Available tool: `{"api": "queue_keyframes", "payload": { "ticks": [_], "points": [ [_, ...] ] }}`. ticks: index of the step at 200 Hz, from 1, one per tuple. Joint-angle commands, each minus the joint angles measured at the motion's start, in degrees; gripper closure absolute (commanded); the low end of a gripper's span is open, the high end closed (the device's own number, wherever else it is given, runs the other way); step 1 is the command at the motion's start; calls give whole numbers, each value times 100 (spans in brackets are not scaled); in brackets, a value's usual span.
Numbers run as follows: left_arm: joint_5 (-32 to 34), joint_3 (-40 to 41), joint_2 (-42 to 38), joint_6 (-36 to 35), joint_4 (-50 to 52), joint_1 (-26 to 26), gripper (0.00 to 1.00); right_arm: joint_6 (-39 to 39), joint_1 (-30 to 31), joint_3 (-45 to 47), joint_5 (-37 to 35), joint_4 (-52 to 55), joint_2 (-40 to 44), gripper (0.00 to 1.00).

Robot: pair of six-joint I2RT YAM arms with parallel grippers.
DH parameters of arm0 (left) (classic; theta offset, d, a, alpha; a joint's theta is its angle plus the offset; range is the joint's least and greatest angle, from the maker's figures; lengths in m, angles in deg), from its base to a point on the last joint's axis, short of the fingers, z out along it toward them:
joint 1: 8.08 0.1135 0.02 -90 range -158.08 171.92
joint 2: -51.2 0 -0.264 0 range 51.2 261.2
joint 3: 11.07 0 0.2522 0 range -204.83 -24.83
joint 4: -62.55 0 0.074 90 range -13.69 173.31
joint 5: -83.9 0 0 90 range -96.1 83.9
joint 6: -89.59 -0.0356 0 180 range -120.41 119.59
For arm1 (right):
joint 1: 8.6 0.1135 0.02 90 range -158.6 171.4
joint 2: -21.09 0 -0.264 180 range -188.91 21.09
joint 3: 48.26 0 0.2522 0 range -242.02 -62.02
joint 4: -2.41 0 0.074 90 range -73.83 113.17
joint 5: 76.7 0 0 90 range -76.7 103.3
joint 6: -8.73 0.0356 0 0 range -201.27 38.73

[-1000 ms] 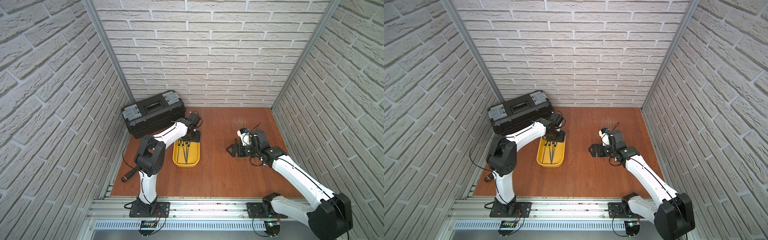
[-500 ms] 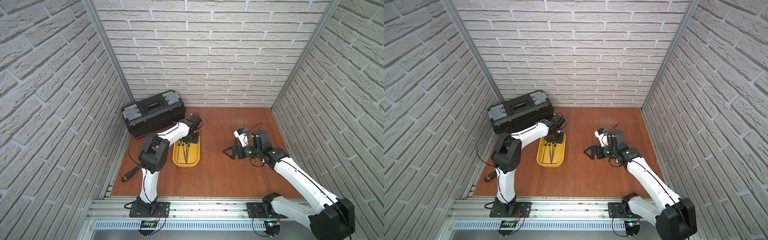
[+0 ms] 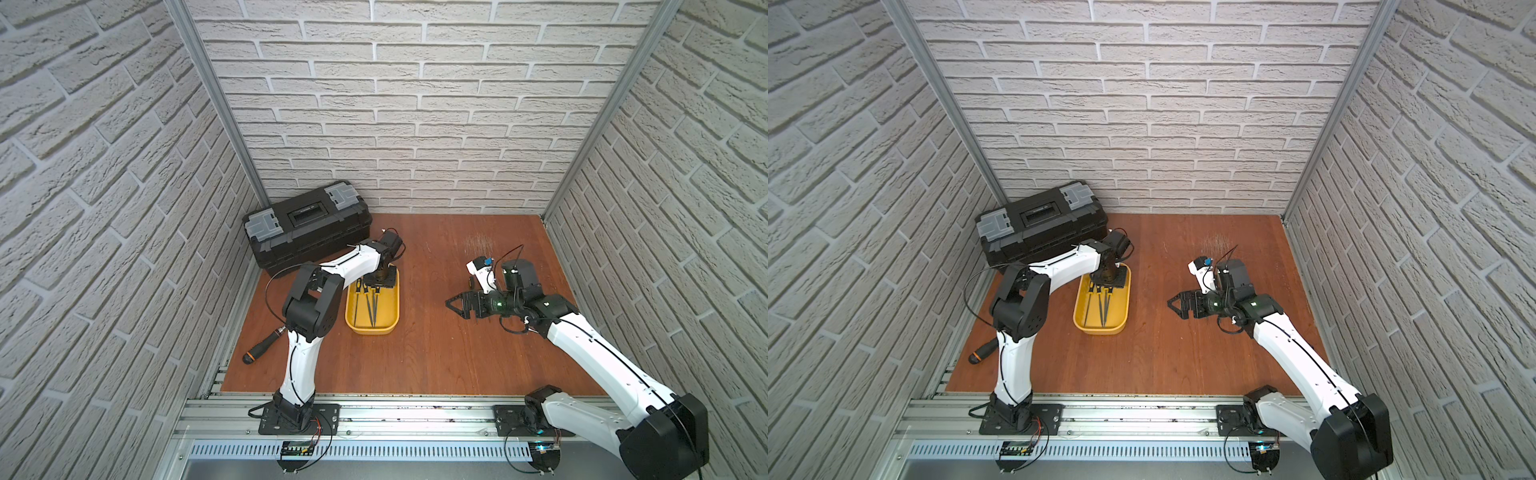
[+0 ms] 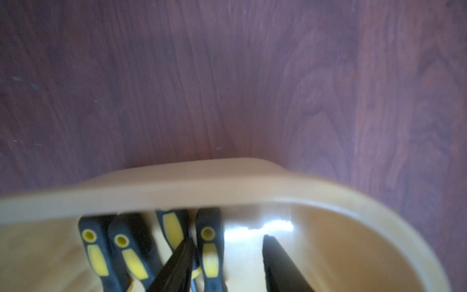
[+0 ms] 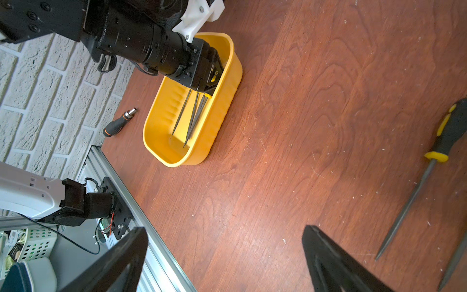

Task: Take the file tool out of the storage box
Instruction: Pick up the file tool from the storage box.

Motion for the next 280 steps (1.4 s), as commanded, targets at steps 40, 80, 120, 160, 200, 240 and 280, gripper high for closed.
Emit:
{"api": "queue_keyframes", "payload": {
  "ticks": [40,80,120,160,200,240,280],
  "points": [
    [-58,-122,175,-22,-78,72,61,-5,34,-135,-63,-164,-71,0],
    [-97,-167,229,-26,-87,55,63,3,43,-104,-101,-193,-55,1],
    [-77,-274,284,-67,-28,-31,68,18,43,-62,-122,-191,-22,1],
    [-44,-343,402,-77,35,-43,68,13,53,-33,-154,-169,24,1],
    [-51,-341,440,-97,27,-33,79,34,52,23,-158,-206,48,1],
    [-85,-326,207,-121,89,0,80,-27,129,76,-76,-288,-68,1],
    [-436,-105,-224,12,-131,91,80,-55,405,-34,-274,-253,-140,1]
  ]
}}
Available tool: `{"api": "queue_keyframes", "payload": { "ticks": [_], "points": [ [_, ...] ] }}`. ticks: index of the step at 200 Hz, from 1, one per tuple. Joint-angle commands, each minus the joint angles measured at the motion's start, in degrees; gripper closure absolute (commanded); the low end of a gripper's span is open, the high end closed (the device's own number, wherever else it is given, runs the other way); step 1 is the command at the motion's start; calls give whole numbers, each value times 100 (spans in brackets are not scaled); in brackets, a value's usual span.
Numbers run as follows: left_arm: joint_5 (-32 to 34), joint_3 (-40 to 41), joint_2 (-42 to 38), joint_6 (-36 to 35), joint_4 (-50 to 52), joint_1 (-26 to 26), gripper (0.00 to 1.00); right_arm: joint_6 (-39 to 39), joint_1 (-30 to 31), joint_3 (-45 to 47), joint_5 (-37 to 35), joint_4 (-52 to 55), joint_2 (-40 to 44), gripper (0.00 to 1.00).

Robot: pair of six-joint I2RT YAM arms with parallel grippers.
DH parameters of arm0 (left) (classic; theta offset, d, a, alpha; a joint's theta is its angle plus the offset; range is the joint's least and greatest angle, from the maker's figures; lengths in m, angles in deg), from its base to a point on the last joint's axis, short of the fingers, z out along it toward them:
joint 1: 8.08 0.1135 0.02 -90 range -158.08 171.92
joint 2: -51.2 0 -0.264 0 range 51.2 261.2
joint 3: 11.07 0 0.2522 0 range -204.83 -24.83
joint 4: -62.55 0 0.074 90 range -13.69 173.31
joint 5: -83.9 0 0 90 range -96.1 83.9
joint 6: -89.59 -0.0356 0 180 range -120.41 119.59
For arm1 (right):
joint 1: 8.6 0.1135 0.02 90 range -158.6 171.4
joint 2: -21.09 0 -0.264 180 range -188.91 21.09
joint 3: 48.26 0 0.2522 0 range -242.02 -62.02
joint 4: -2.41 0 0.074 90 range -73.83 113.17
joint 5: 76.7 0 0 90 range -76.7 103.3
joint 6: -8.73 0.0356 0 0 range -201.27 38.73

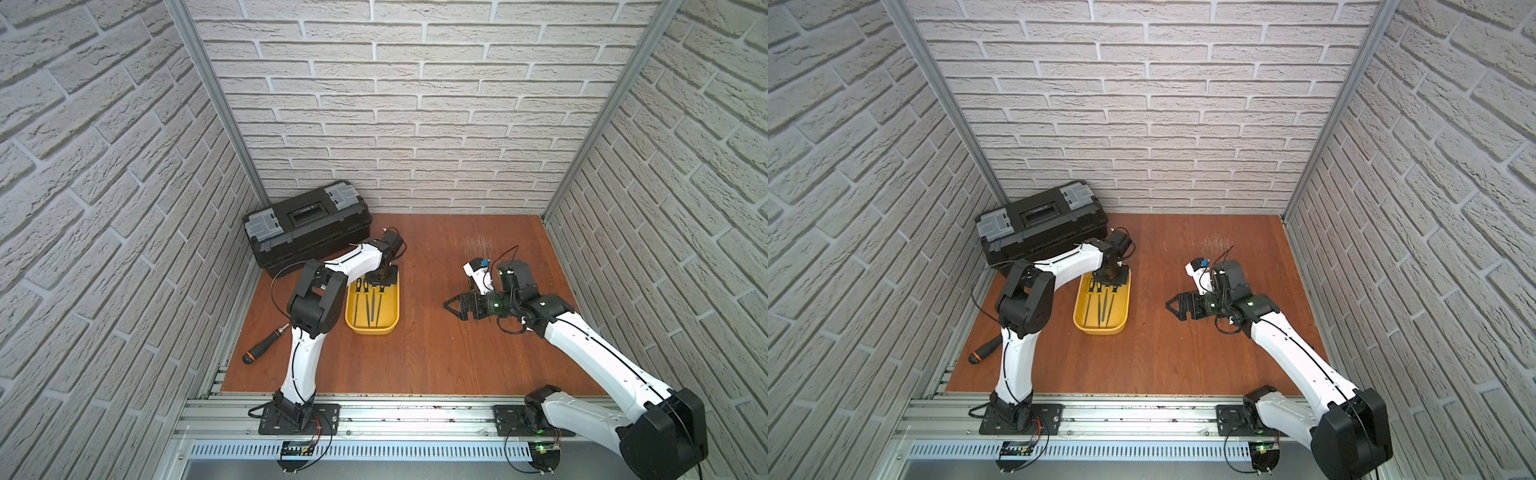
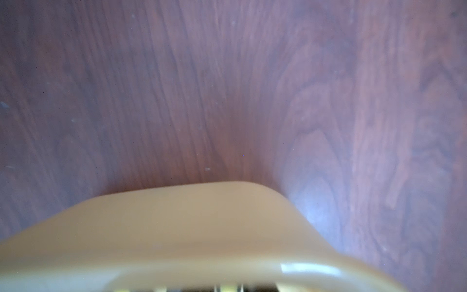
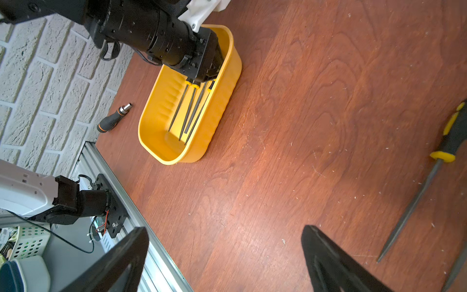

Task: Take the file tool out of the storage box
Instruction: Pick up the file tool from the storage box.

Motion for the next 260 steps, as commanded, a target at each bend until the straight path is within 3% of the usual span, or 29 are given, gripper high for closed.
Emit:
{"api": "queue_keyframes", "payload": {
  "ticks": [1,61,133,154,196,260],
  "points": [
    [-296,133,-469,76,-131,80,80,-34,188,-64,-134,-206,-49,1],
    [-654,499,-1372,372,-623,167,80,442,725,-81,-426,-846,-281,6],
    [-1463,1206,-2587,1138,-1855,234,79,1160,1226,-312,-771,-1511,-610,25],
    [-1641,1474,-2859,1403,-2292,223,79,1282,1377,-375,-797,-1667,-733,34],
    [-1862,1788,-3103,1772,-2677,216,79,1278,1727,-553,-1024,-1744,-1049,50],
    [-2056,1963,-3185,2167,-2865,180,78,1146,1945,-814,-1412,-1770,-1455,65]
  ]
}}
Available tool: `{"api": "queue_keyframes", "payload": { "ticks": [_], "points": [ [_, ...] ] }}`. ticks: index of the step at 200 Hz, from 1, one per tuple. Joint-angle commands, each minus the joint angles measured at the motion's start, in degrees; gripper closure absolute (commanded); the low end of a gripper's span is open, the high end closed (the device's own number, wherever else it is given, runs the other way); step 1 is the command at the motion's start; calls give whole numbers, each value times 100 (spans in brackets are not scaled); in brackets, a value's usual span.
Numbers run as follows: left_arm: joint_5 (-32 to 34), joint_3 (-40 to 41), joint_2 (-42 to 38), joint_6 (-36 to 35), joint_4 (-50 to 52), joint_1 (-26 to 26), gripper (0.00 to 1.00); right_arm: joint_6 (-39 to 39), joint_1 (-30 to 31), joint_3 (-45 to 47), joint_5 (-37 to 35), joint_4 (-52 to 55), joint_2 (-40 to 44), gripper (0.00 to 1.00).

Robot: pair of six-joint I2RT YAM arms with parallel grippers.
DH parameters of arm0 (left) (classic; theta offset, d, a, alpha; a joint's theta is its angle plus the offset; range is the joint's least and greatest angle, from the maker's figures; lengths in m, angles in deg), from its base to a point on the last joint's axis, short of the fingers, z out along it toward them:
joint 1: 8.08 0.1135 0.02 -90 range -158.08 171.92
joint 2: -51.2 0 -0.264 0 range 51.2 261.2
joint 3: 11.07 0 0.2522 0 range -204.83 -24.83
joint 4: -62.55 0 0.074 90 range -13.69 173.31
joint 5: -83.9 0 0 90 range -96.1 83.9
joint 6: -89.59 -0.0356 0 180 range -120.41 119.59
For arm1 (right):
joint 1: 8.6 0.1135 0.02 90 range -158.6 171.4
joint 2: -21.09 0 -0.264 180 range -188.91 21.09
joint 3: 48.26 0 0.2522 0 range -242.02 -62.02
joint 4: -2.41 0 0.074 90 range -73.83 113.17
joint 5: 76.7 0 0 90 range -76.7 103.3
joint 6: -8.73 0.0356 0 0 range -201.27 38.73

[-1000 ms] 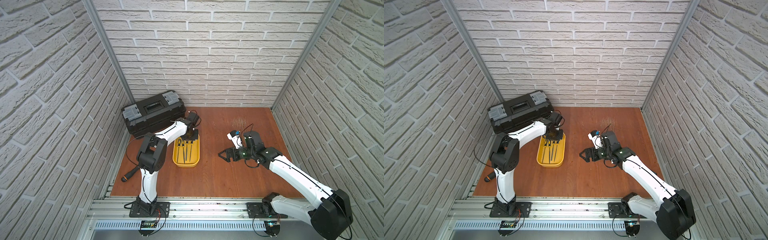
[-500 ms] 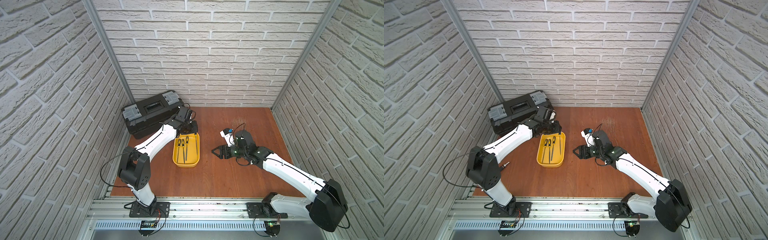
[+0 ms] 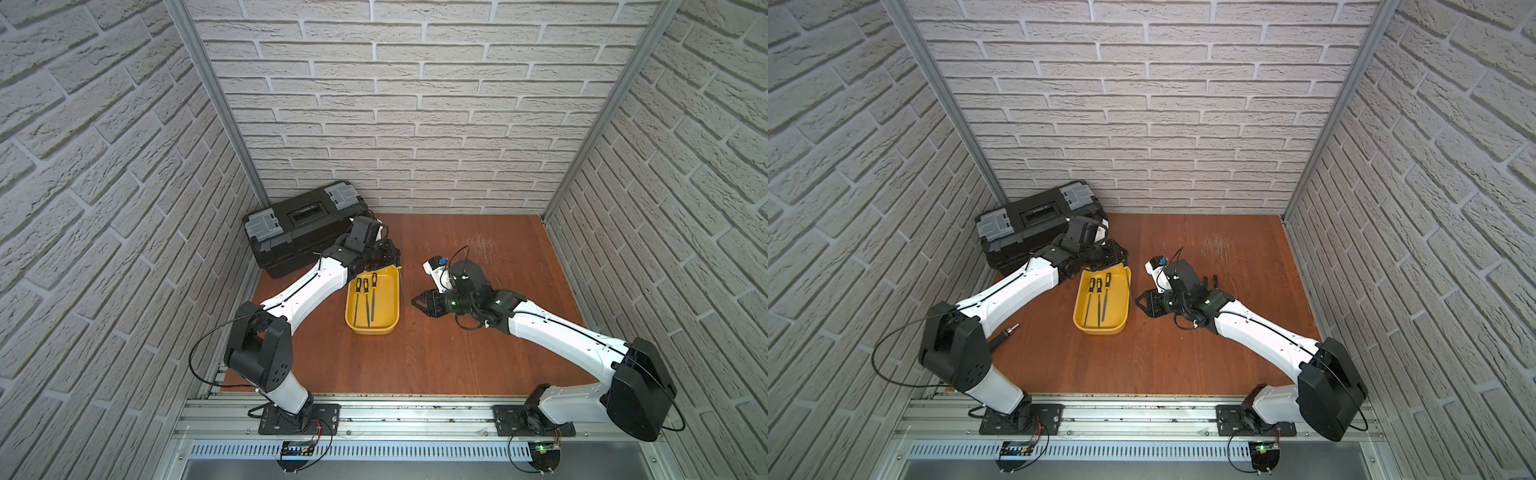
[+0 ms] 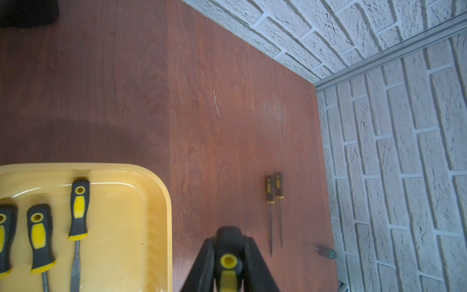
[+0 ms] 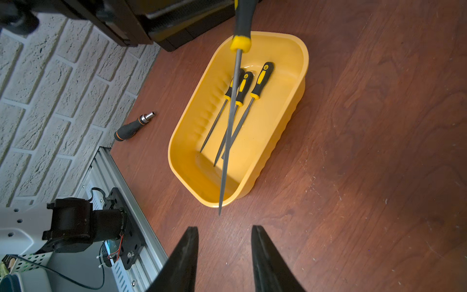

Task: Take the file tool out of the storage box
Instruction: Pick up the file tool from the storage box.

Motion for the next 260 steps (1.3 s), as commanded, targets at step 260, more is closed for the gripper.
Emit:
{"api": "queue_keyframes", "payload": {
  "ticks": [260],
  "points": [
    [-496,162,-51,401,-614,-5,71,-78,155,-370,-432,-324,-544,97]
  ]
}}
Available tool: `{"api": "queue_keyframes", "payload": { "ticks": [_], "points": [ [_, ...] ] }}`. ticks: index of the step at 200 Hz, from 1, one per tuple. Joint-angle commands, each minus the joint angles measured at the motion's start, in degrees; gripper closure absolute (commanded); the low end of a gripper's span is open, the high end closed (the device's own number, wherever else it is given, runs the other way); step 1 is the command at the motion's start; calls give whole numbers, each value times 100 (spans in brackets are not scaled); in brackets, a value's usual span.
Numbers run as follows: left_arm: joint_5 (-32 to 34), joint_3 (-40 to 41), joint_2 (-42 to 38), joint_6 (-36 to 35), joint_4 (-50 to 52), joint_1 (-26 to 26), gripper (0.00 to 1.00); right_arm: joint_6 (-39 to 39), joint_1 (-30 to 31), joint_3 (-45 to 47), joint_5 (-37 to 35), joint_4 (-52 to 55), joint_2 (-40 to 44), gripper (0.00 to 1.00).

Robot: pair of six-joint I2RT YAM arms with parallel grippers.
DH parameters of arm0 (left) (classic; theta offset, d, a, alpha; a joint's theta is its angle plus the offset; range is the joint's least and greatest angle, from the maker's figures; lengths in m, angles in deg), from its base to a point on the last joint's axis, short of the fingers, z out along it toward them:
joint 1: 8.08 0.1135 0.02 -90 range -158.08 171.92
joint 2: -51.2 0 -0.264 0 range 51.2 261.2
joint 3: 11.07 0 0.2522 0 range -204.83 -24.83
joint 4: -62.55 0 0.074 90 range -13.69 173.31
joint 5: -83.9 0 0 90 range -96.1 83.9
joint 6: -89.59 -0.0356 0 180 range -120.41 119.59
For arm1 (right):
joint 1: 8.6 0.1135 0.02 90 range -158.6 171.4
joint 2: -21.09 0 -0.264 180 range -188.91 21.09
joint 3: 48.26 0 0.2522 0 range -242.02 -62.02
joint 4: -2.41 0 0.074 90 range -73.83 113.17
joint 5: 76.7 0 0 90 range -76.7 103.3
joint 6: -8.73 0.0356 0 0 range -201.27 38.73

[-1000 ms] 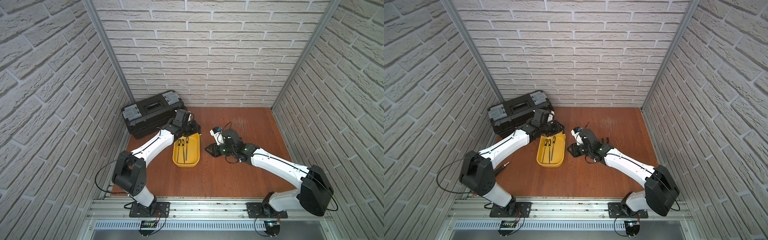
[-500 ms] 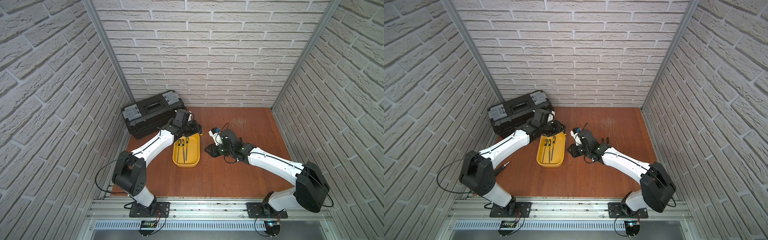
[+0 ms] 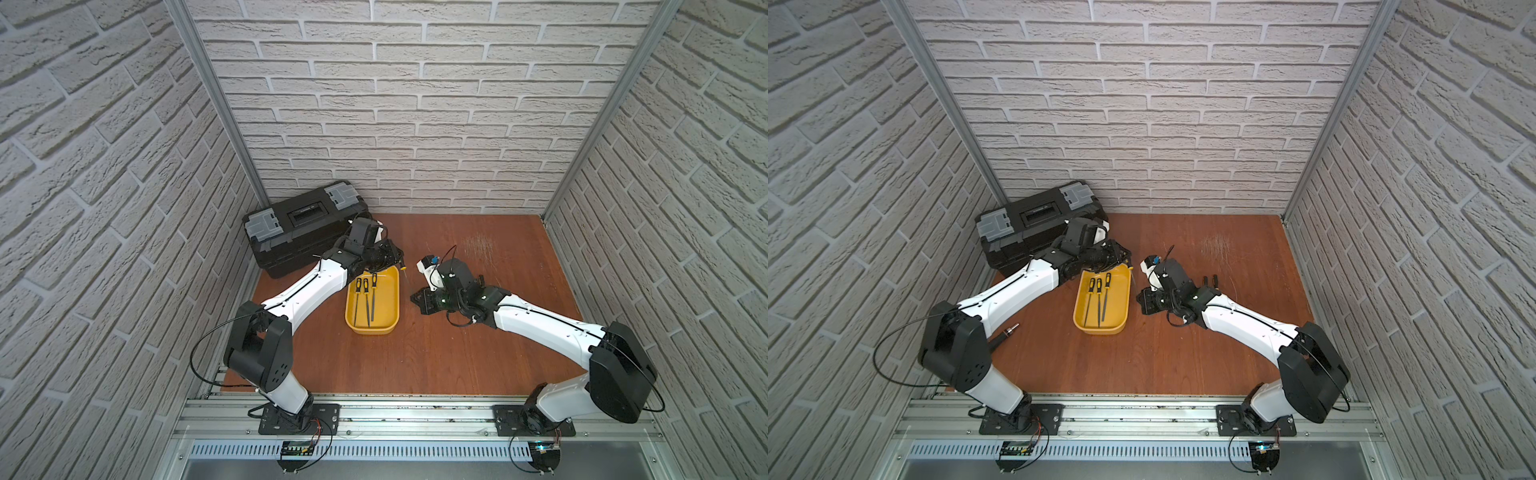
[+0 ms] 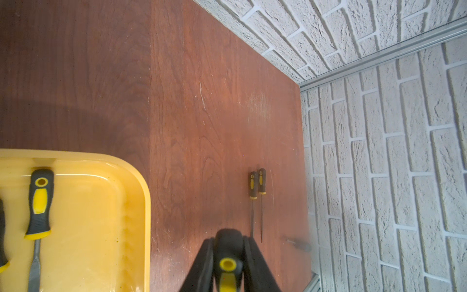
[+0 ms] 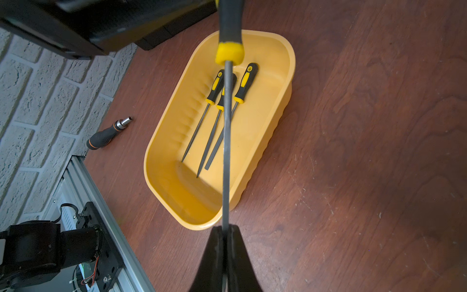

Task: Take the file tool out of the storage box
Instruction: Pick up the file tool from the storage box.

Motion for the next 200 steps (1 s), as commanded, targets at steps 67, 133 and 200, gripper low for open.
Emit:
{"api": "queue_keyframes", "payload": {
  "ticks": [67,133,200],
  "points": [
    [-200,-239,-29,-323,120,219,40,-140,63,-252,-788,559,364,97],
    [-208,-1119,288,-1672,1849,375,28,381,63,-335,-2553,1977,632,97],
    [302,-1241,390,-2402,2762,419,12,790,24,-200,-3448,2587,579,97]
  ]
}}
